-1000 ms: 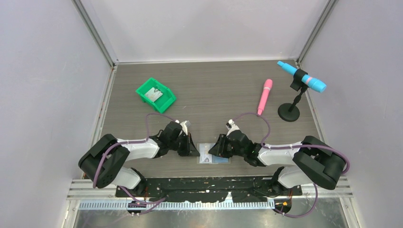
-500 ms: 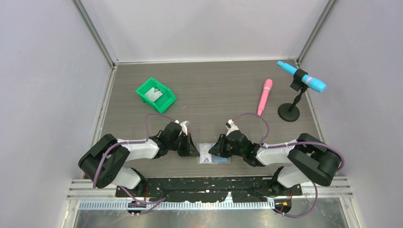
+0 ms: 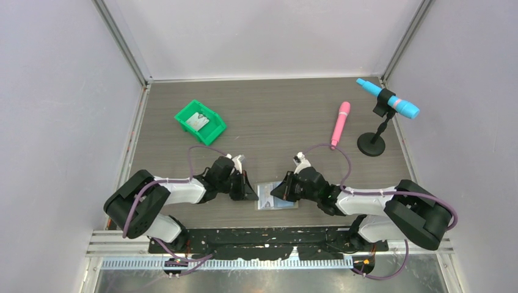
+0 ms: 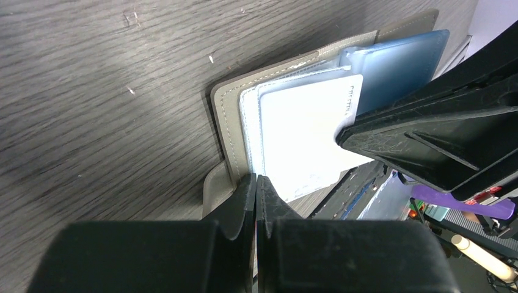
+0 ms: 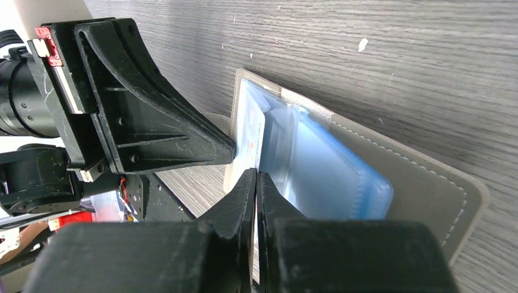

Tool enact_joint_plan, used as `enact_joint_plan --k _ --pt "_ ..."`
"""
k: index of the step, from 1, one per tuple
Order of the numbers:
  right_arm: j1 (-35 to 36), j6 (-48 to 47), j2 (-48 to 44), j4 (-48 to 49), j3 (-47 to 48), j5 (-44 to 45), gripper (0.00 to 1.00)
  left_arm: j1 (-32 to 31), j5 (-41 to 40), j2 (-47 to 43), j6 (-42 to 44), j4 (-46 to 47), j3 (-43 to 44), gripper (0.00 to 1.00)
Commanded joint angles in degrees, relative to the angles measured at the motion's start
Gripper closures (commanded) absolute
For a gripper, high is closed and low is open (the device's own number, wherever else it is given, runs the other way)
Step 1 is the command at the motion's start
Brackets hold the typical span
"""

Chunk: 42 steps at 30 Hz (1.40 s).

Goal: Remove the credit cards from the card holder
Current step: Remove the credit card from the card holder.

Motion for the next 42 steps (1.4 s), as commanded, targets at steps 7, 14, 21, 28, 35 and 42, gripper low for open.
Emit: enact_joint_plan --k 7,14,21,28,35,42 --pt "-2.4 -1.6 -0.7 3.5 -1.9 -5.2 0.90 -0.5 -5.5 2.8 2.1 -4.6 -1.5 1.00" --pt "-3.2 0.2 0.2 9.0 -3.5 -7.9 0.95 -0.5 -5.9 2.5 2.0 -5.2 -1.4 1.00" --pt "-4.8 -1.1 -5.1 2.1 -4.1 -6.5 0.95 -0.5 -5.7 2.6 1.6 -4.9 -1.5 1.00" --pt "-5.0 -0.7 -7.0 0.6 -4.2 -6.6 0.93 -0.5 -4.7 2.7 0.8 -3.7 -1.7 1.00" --pt "-5.1 1.2 -4.8 4.9 -4.7 -8.6 0.90 -0.5 -4.5 2.4 0.4 -3.2 -2.0 1.00" --pt "-5.2 3.1 -2.7 9.4 -5.9 -9.5 0.95 -0.5 -4.3 2.2 0.2 -2.7 -2.3 1.00"
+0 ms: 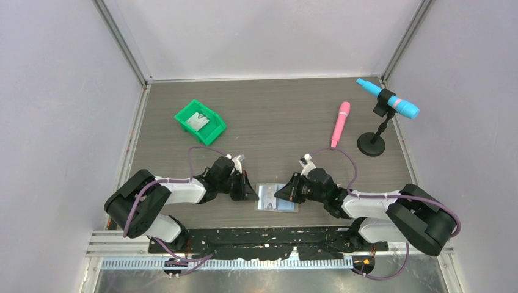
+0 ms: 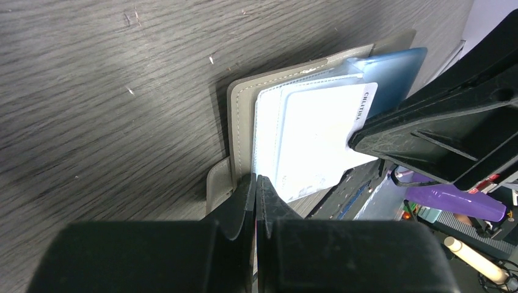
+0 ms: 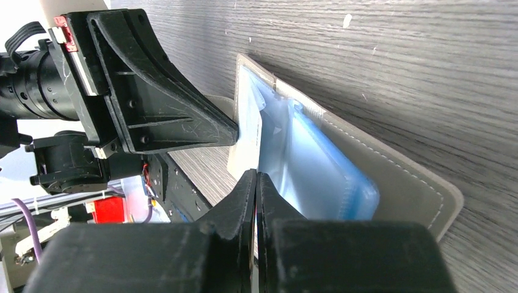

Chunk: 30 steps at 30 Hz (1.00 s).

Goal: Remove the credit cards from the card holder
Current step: Remove the credit card from the card holder.

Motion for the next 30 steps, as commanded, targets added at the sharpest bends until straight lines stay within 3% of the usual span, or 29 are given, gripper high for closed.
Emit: enact_joint_plan --k 1,5,13,22,30 --pt "-0.3 1.6 1.1 5.5 -0.8 -1.3 0.95 -0.4 -4.5 1.7 1.6 -4.1 -2.1 1.00" --pt "-0.3 1.5 0.4 4.5 -0.8 -0.8 0.95 -0.4 -4.6 1.8 1.6 -4.1 -2.2 1.00" --pt "-1.9 -3.1 -8.2 -9.7 0.7 1.9 0.95 -0.4 -4.3 2.0 1.5 -3.6 -2.5 1.00" --pt "-2.1 -2.8 -12.2 -11.8 0.7 2.1 0.95 -0.4 -3.6 0.6 0.7 -3.1 -2.6 1.00" --pt "-3.8 -8.1 -23.3 -27.4 4.0 5.1 0.95 -0.4 -3.1 -3.4 1.4 -4.5 -2.5 0.97"
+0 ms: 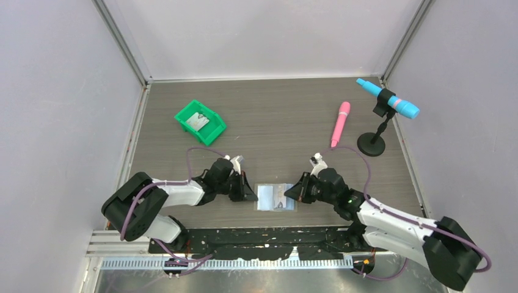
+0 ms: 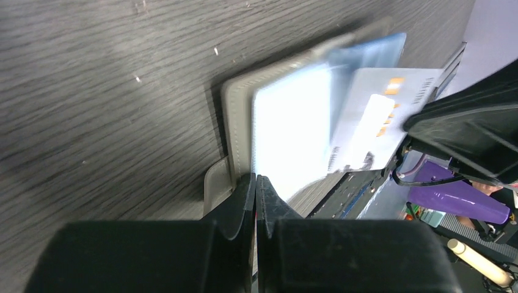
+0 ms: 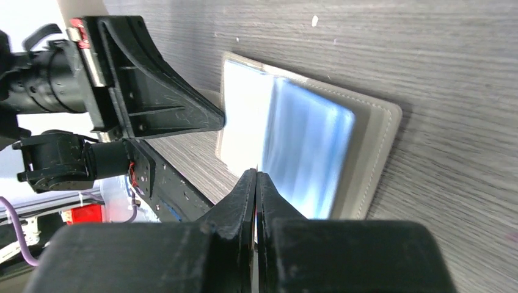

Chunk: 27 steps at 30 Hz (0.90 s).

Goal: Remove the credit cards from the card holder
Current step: Remove the credit card from the card holder, then place the credit card in the storage box.

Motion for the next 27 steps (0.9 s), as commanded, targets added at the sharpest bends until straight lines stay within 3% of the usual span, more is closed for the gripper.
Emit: enact_joint_plan --k 1,10,14,20,27 --pt "-1.6 -5.1 -7.6 -8.7 4.9 2.7 0.95 -0.2 -2.0 -3.0 2.2 -5.9 -1.0 0.95" --pt "-2.7 -14.5 -12.8 -20.7 11.9 0.3 0.95 -0.4 -0.9 -14.9 6.8 -17.4 5.0 0.69" --pt "-2.8 -19.9 -12.2 -20.2 13.9 -10.2 0.95 -0.4 -0.7 -22.1 11.0 -25.5 9.8 0.55" --pt "-2.7 -24.2 -10.8 -18.4 15.3 -23.8 0.95 -0.4 3.8 -29.2 17.1 -34.3 16.3 0.53" --pt "-2.4 -21.2 -11.9 -9.7 12.6 -33.2 0.95 -0.4 12.2 -30.6 21.6 -40.8 21.7 0.53"
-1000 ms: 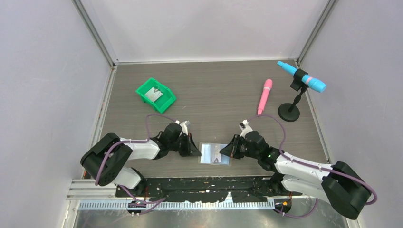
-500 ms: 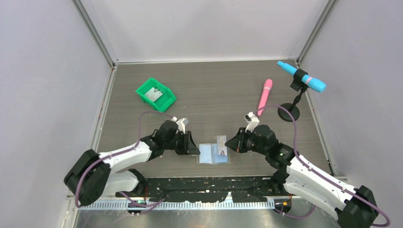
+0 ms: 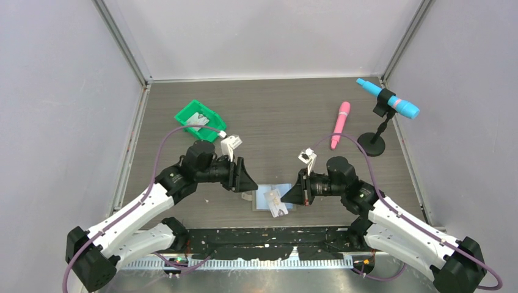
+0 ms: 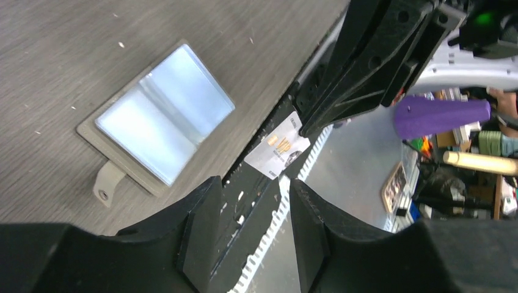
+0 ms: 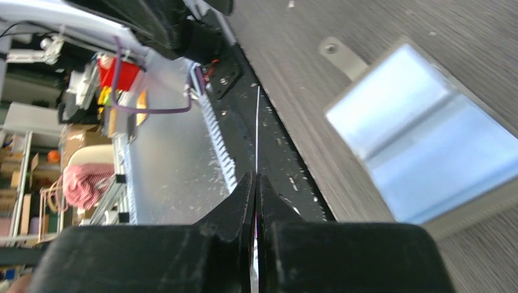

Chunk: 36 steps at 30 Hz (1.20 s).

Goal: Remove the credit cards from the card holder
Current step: Place the credit card in the storage box.

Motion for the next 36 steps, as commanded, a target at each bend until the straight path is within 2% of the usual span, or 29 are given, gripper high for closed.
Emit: enact_joint_plan --k 1,8,17,26,32,36 --pt "0.2 0.4 -1.0 7.7 -0.5 -8.8 0.95 -0.3 8.3 -0.7 4.4 -6.0 3.0 0.53" --pt "1.0 2.9 -1.4 12.9 -1.9 -11.5 0.95 -0.3 16.3 1.0 3.8 -3.4 2.7 0.54" --pt "1.8 6.5 1.1 19.9 -3.7 -13.5 0.95 -0.9 18.7 4.2 2.5 -0.1 2.7 0.55" --pt "4.2 7.4 4.0 22.7 -3.8 -13.3 0.95 -2.9 20.4 7.9 1.8 2.3 3.3 0.57" --pt "5.7 7.6 5.9 24.3 -3.8 -12.7 0.95 -3.9 20.7 8.7 1.9 3.0 3.7 0.71" --pt "6.3 7.6 6.5 24.7 -3.8 -12.2 0.95 -4.0 21.5 8.7 1.5 3.7 3.5 0.86"
